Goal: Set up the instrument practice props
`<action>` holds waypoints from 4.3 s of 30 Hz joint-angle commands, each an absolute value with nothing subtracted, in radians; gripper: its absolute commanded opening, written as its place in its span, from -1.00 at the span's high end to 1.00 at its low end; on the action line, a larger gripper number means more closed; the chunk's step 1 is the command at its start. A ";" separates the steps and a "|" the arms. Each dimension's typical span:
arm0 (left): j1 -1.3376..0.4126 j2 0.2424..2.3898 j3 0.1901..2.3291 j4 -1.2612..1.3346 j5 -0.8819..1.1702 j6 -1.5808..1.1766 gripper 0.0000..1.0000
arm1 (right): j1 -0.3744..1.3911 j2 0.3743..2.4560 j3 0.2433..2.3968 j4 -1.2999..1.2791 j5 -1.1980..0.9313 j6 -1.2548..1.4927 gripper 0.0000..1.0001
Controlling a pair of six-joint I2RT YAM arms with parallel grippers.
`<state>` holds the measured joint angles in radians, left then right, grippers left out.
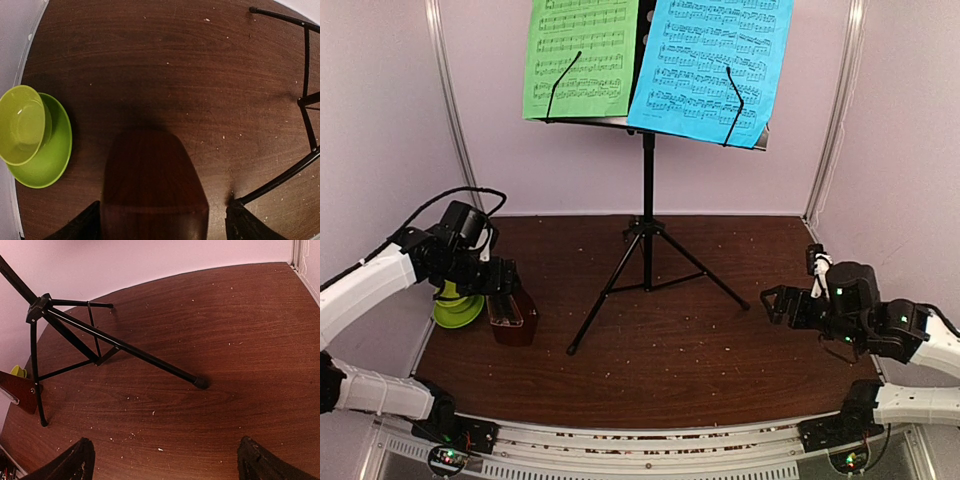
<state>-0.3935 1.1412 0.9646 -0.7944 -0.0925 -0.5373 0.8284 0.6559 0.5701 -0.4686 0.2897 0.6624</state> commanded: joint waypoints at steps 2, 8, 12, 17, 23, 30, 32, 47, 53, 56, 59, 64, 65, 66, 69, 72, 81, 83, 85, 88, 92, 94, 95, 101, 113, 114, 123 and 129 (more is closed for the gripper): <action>-0.386 1.181 0.960 -0.648 -0.072 -0.469 -0.58 | 0.806 0.661 0.549 -0.392 0.291 0.676 -1.00; -0.385 1.163 0.960 -0.649 -0.061 -0.432 -0.06 | 0.801 0.779 0.607 -0.411 0.143 0.628 -1.00; -0.385 1.116 0.962 -0.667 -0.037 -0.389 0.25 | 0.799 0.847 0.648 -0.418 0.068 0.564 -1.00; -0.388 1.050 0.984 -0.677 0.070 -0.306 0.53 | 0.798 0.869 0.688 -0.394 0.023 0.514 -1.00; -0.492 1.000 1.070 -0.693 0.287 -0.118 0.60 | 0.781 0.885 0.721 -0.342 -0.040 0.487 -1.00; -0.677 1.119 1.285 -0.748 0.412 -0.064 0.61 | 0.769 0.941 0.780 -0.343 -0.078 0.473 -1.00; -0.737 1.171 1.347 -0.755 0.406 -0.053 0.62 | 0.764 0.950 0.793 -0.348 -0.101 0.459 -1.00; -0.931 1.645 1.616 -0.626 0.329 0.067 0.67 | 0.740 0.923 0.778 -0.352 -0.213 0.458 -1.00; -0.969 1.743 1.652 -0.585 0.243 0.111 0.64 | 0.738 0.926 0.774 -0.354 -0.221 0.467 -1.00; -0.988 1.798 1.700 -0.598 0.262 0.139 0.60 | 0.738 0.936 0.776 -0.364 -0.213 0.466 -1.00; -1.005 1.841 1.740 -0.603 0.286 0.151 0.54 | 0.738 0.950 0.778 -0.373 -0.215 0.466 -1.00; -1.020 1.868 1.755 -0.599 0.316 0.162 0.21 | 0.736 0.972 0.783 -0.360 -0.250 0.472 -1.00; -1.020 1.868 1.755 -0.596 0.319 0.163 0.17 | 0.736 0.978 0.784 -0.356 -0.257 0.474 -1.00; -1.020 1.868 1.750 -0.591 0.325 0.163 0.14 | 0.736 0.984 0.786 -0.352 -0.263 0.474 -1.00; -1.020 1.881 1.736 -0.591 0.340 0.185 0.11 | 0.736 1.005 0.797 -0.351 -0.273 0.475 -1.00; -1.019 1.902 1.743 -0.616 0.350 0.210 0.11 | 0.736 1.022 0.810 -0.352 -0.282 0.468 -1.00; -1.020 1.896 1.754 -0.649 0.367 0.264 -0.39 | 0.736 1.048 0.830 -0.343 -0.306 0.469 -1.00; -1.020 1.877 1.754 -0.660 0.361 0.261 -0.57 | 0.736 1.055 0.835 -0.344 -0.314 0.468 -1.00; -1.020 1.828 1.707 -0.631 0.350 0.244 -0.82 | 0.736 1.063 0.844 -0.345 -0.322 0.468 -1.00; -1.019 1.714 1.554 -0.511 0.313 0.201 -0.90 | 0.737 1.081 0.861 -0.350 -0.337 0.464 -1.00; -1.019 1.559 1.318 -0.330 0.264 0.139 -0.91 | 0.738 1.113 0.888 -0.348 -0.360 0.461 -1.00; -1.018 1.508 1.233 -0.261 0.248 0.111 -0.91 | 0.738 1.141 0.910 -0.348 -0.375 0.463 -1.00; -1.016 1.489 1.198 -0.227 0.240 0.092 -0.90 | 0.738 1.159 0.923 -0.348 -0.386 0.463 -1.00; -1.001 1.487 1.144 -0.146 0.297 0.093 -0.78 | 0.744 1.266 1.004 -0.362 -0.464 0.469 -1.00; -0.981 1.634 1.263 -0.187 0.431 0.144 -0.57 | 0.759 1.370 1.039 -0.376 -0.504 0.482 -1.00; -0.978 1.640 1.267 -0.185 0.437 0.144 -0.56 | 0.759 1.374 1.041 -0.377 -0.504 0.482 -1.00; -0.969 1.671 1.292 -0.190 0.448 0.160 -0.42 | 0.758 1.404 1.019 -0.352 -0.545 0.525 -1.00; -0.962 1.658 1.279 -0.188 0.446 0.173 -0.12 | 0.756 1.401 0.987 -0.366 -0.535 0.527 -1.00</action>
